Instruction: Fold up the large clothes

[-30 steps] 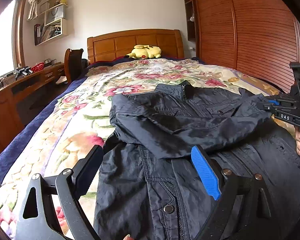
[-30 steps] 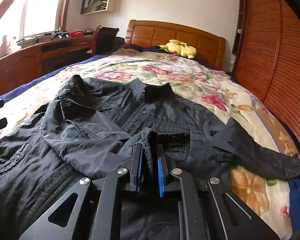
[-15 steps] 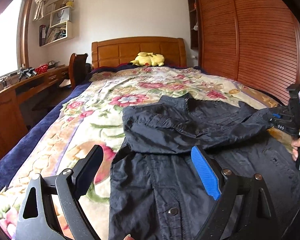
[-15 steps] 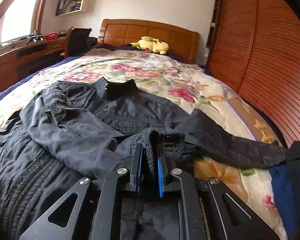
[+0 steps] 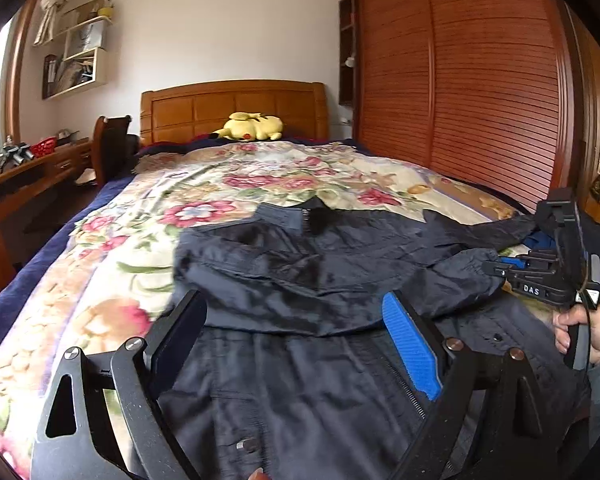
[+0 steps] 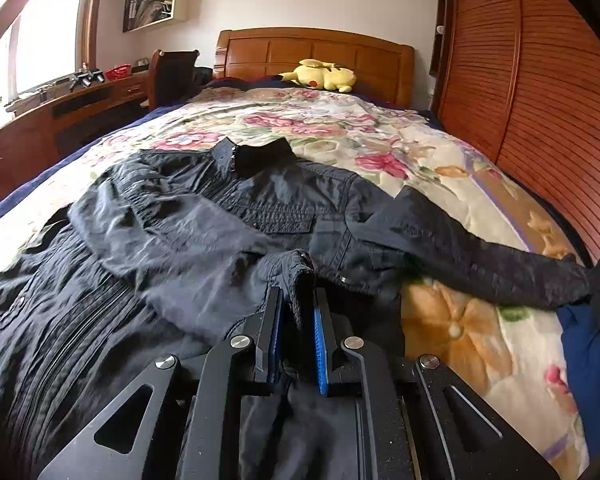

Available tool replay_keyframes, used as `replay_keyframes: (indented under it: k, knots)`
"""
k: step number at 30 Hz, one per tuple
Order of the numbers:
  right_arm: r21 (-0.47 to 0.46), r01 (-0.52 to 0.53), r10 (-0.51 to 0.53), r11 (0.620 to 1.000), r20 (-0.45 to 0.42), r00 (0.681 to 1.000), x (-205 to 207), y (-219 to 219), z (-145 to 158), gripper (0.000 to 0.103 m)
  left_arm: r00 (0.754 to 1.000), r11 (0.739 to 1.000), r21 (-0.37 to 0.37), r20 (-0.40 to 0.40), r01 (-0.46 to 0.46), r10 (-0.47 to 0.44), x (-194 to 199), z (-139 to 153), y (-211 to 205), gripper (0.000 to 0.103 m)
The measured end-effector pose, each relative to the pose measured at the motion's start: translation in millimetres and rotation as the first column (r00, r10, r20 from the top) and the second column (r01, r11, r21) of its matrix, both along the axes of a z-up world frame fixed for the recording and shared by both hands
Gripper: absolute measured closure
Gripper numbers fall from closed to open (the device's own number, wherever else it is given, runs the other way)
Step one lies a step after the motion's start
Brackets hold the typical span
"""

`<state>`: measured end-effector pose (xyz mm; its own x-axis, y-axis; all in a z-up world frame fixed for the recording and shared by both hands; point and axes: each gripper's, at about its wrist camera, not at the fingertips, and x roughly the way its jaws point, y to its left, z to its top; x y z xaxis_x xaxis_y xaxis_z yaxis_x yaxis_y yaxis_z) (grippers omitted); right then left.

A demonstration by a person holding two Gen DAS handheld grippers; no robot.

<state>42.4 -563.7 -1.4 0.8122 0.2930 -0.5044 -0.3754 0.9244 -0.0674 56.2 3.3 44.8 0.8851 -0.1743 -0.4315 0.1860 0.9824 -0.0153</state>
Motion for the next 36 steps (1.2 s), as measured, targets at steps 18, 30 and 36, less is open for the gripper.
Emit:
replay_keyframes:
  k: [18, 30, 36]
  knots:
    - [0.002, 0.052, -0.052, 0.999, 0.022, 0.998, -21, -48, -12, 0.035, 0.995, 0.997, -0.02, -0.061, 0.077, -0.078, 22, -30, -71, 0.013]
    - [0.03, 0.143, -0.144, 0.989, 0.007, 0.99, -10, -77, -15, 0.034, 0.99, 0.995, 0.014, -0.1, 0.1, -0.098, 26, -54, -87, 0.013]
    - [-0.024, 0.171, -0.171, 0.985, 0.02, 0.985, 10, -97, -10, 0.034, 0.991, 0.995, 0.008, -0.096, 0.097, -0.096, 24, -57, -86, 0.013]
